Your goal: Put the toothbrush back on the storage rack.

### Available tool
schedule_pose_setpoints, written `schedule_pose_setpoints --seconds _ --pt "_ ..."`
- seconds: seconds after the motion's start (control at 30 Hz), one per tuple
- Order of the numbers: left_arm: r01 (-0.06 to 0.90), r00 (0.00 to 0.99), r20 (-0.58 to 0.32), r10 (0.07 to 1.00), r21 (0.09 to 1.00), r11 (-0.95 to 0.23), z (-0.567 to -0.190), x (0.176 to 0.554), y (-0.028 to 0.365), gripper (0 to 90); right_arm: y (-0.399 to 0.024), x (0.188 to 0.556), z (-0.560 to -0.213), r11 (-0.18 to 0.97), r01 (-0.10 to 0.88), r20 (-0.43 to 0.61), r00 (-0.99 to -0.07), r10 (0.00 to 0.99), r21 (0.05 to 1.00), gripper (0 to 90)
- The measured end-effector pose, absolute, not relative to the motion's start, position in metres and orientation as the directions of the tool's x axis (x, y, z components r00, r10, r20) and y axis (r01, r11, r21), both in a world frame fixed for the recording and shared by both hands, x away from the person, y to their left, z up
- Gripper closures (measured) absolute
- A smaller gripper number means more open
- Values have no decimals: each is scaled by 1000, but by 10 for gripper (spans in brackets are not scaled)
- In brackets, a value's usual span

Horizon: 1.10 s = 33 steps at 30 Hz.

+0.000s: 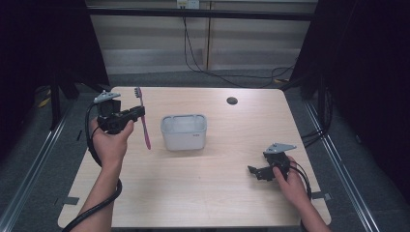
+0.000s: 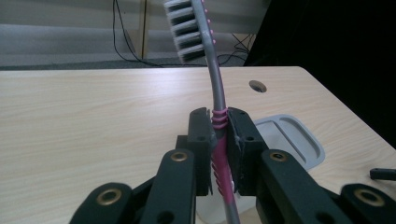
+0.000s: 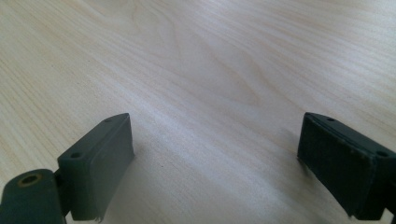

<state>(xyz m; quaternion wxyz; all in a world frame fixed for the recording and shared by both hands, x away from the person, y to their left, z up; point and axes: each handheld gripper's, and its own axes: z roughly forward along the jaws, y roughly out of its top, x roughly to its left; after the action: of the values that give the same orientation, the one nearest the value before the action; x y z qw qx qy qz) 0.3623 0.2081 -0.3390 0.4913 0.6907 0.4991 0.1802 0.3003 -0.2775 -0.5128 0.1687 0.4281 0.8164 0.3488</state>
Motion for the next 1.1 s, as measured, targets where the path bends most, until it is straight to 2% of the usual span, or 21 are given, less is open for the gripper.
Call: schedule_pose_setpoints --seconds 1.1 --pt "423 454 -216 865 906 4 -322 381 182 807 -278 300 -513 389 581 25 -577 816 715 99"
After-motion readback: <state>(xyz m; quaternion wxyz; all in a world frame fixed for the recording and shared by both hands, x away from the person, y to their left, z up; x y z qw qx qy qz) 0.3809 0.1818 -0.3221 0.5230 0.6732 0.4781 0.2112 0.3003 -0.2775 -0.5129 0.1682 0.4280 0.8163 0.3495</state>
